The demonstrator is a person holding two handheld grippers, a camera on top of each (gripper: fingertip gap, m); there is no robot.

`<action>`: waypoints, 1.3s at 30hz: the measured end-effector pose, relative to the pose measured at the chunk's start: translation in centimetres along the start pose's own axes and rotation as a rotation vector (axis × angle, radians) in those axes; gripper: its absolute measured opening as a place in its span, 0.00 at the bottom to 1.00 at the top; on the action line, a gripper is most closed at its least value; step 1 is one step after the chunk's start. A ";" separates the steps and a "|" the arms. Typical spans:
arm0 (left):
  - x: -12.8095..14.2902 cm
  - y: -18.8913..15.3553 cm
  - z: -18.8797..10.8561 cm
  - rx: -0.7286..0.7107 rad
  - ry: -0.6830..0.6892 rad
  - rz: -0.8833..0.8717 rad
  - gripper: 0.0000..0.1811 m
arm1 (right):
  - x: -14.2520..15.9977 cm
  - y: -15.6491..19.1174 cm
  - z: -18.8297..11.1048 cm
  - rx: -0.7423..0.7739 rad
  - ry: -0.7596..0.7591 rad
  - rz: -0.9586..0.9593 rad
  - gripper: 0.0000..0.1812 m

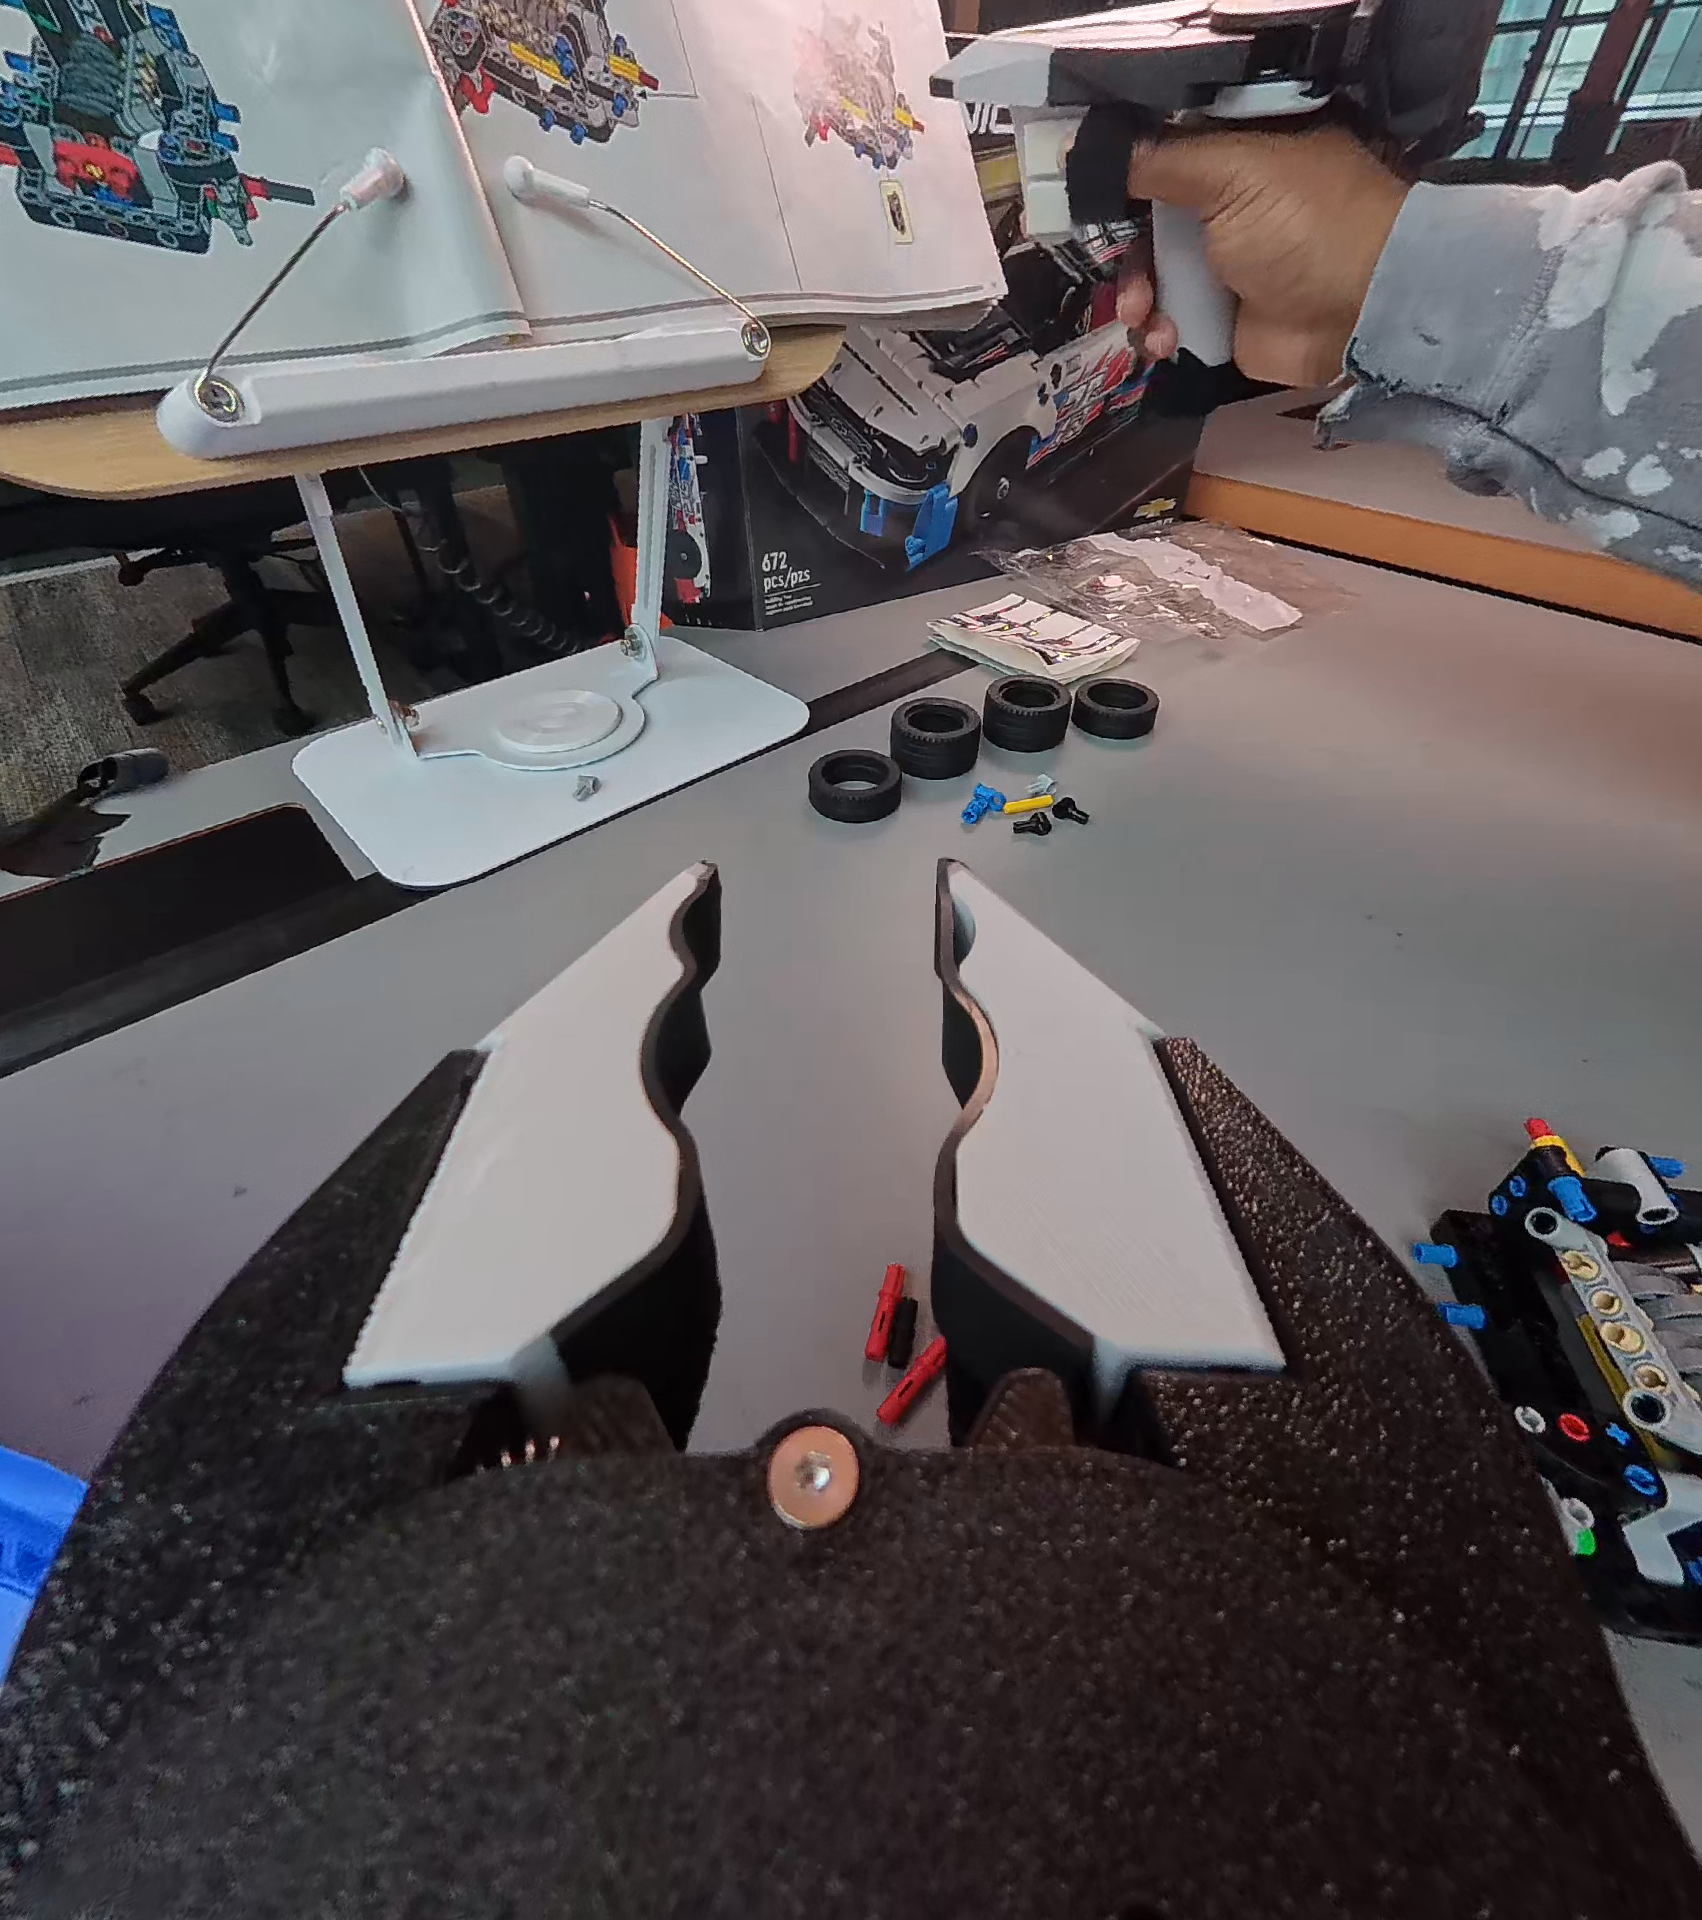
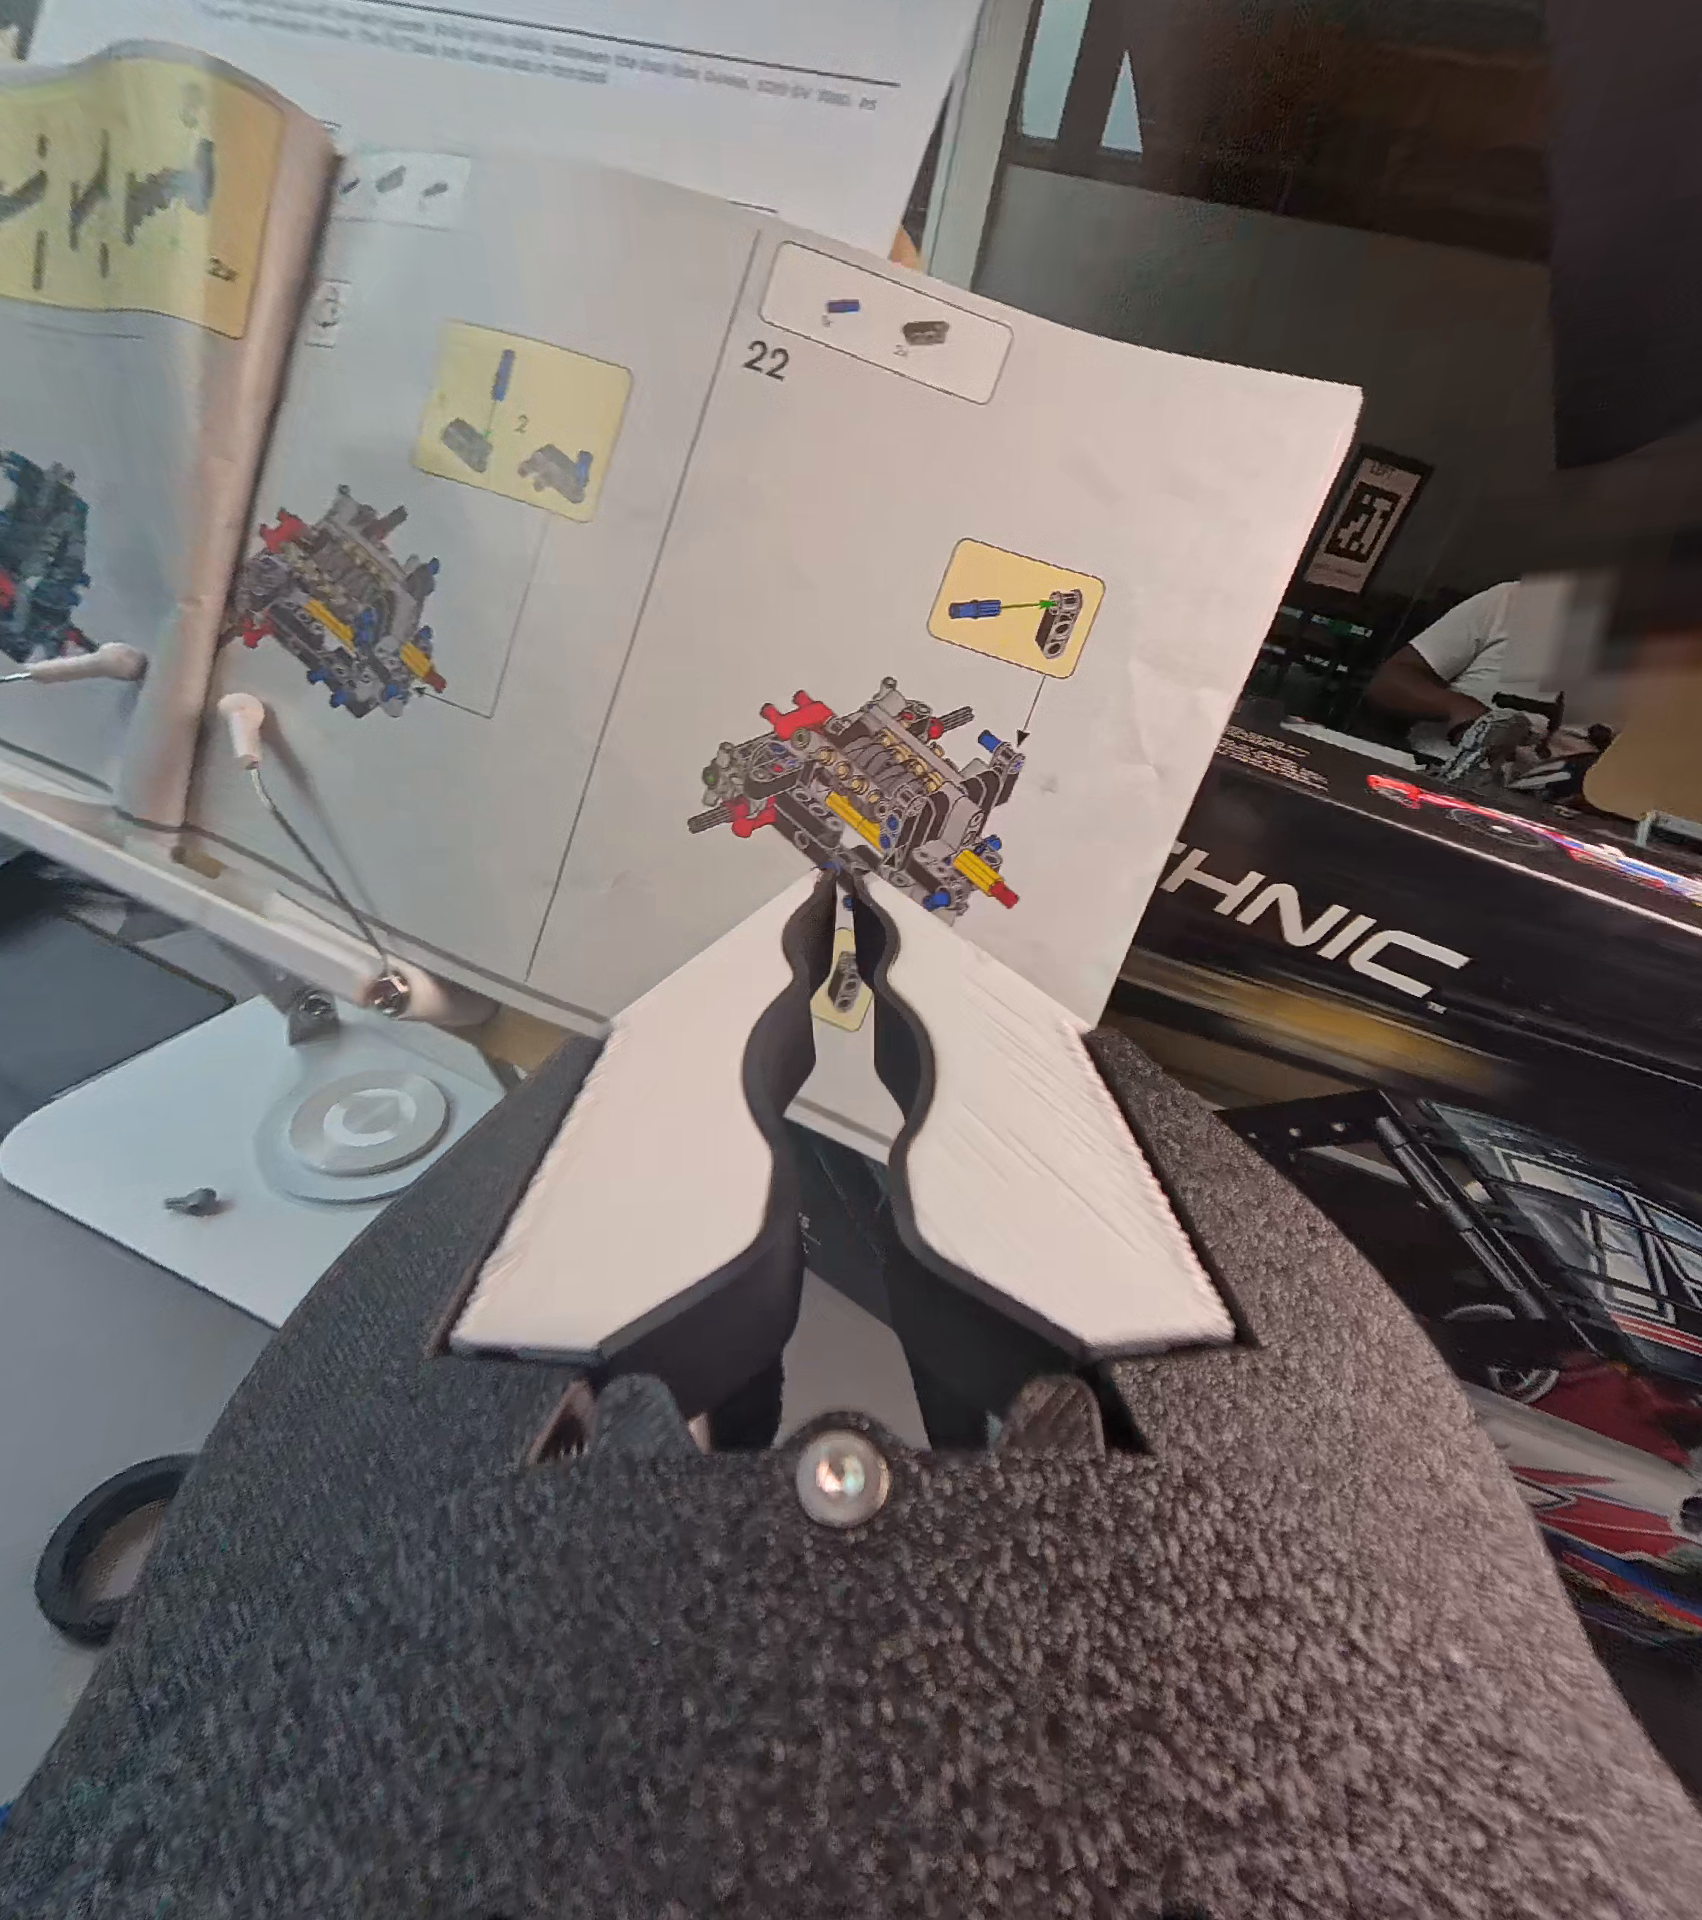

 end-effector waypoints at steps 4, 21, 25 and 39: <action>-0.7 -0.5 -0.5 0.044 -0.017 0.014 0.23 | 1.1 2.7 -4.0 -0.119 -0.007 -0.053 0.05; 2.0 -7.1 -3.7 0.626 0.226 0.189 0.31 | 12.8 17.2 -23.5 -0.960 0.244 -0.234 0.12; 3.6 -8.6 -3.4 0.693 0.340 0.273 0.35 | 13.7 19.9 -24.5 -1.025 0.299 -0.285 0.12; 5.9 -11.9 -2.6 0.719 0.496 0.460 0.32 | 15.3 23.4 -24.5 -0.909 0.405 -0.444 0.05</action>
Point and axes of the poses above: each gripper's, where its closed fingertips meet, z out along the fingers, x out of its underside, y = z × x across the jaws, the point moved 10 cm from there along -z, back along the fingers, and after that the axes turned 11 degrees about y, right-handed, at the moved point
